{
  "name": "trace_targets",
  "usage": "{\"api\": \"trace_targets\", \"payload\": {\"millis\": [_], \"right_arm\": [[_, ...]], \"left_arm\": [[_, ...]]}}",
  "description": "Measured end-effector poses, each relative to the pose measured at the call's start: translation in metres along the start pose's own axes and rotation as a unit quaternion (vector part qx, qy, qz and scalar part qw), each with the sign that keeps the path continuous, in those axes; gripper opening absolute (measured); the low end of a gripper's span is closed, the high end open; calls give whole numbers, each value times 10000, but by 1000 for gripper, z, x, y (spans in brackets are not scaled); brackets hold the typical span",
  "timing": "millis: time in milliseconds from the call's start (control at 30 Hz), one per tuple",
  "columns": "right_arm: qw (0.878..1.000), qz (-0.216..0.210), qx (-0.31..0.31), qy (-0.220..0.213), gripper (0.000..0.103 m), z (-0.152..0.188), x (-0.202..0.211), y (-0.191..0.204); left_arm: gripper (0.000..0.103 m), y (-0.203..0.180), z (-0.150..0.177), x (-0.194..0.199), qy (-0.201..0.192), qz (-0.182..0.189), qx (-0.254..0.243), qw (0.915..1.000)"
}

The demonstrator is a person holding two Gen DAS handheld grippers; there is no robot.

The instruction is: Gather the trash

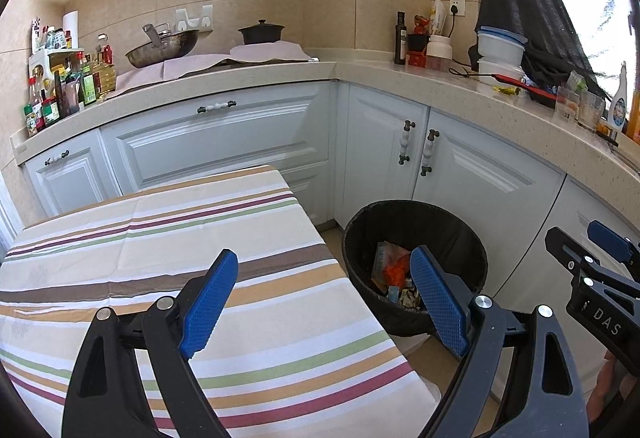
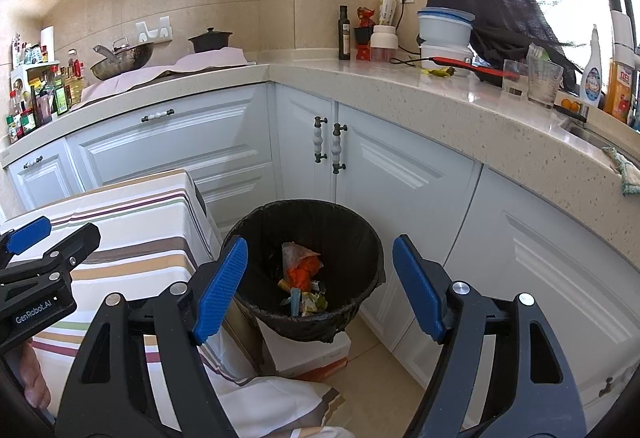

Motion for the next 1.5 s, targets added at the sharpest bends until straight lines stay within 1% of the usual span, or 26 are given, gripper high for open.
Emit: {"api": "trace_targets", "payload": {"millis": [1500], "right_arm": [[10000, 5, 28, 20, 73, -4, 1, 2]], "left_arm": [[85, 1, -2, 4, -42, 25, 82, 10000]]}}
Point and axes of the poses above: each gripper's, at about its wrist camera, not at the fingertips, and x roughly against the way its jaws point, y to its left, z to its underside, the point moved 8 cm from there along -x, roughly the way its jaws point, and after that the axes turned 11 degrees about y, right-handed, at the moved point
